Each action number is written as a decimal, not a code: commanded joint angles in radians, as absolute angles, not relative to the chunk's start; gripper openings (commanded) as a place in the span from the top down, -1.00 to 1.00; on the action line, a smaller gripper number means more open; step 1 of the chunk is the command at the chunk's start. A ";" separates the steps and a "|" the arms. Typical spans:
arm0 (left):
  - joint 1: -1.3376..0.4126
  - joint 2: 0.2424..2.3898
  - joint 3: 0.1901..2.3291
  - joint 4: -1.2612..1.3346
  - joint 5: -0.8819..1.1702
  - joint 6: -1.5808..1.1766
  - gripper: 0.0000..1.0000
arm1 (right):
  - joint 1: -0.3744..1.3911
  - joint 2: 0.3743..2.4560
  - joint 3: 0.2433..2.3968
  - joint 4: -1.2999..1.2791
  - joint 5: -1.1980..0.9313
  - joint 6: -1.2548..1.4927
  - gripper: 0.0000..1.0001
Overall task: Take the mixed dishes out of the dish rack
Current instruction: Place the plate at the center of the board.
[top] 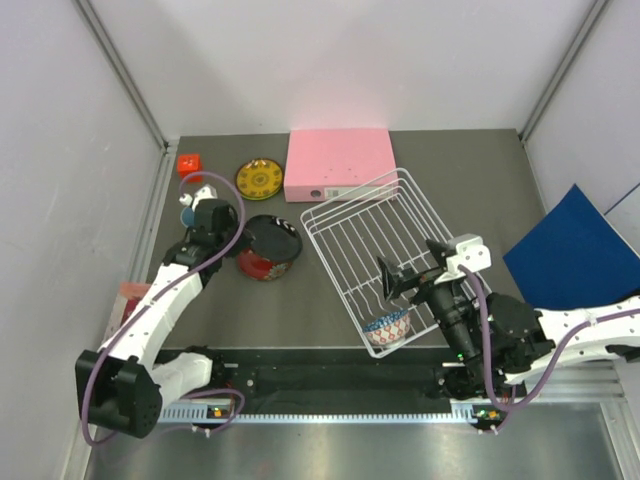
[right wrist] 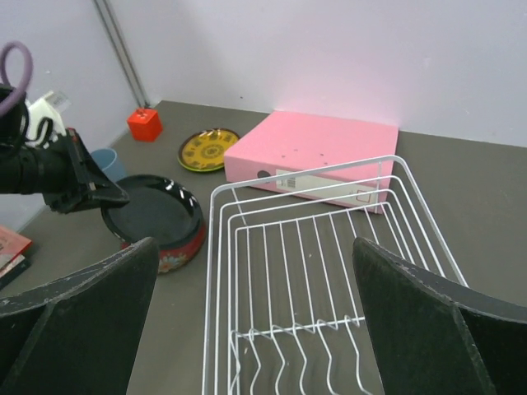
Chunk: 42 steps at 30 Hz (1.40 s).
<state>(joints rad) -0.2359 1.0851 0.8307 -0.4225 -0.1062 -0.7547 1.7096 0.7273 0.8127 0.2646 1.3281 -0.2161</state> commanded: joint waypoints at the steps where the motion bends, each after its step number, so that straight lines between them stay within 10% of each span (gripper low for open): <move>1: -0.227 1.107 0.773 -0.327 -0.161 -0.785 1.00 | 1.706 0.716 0.811 0.226 1.295 -0.132 -0.99; 42: -0.161 1.350 0.683 -0.325 -0.146 -0.859 0.75 | 1.704 0.745 0.727 0.212 1.252 -0.055 -0.99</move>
<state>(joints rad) -0.1650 1.3483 0.7002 -0.1581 -0.1242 -0.9054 1.7096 0.7349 0.7258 0.1928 1.2552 -0.0662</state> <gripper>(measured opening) 0.122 0.994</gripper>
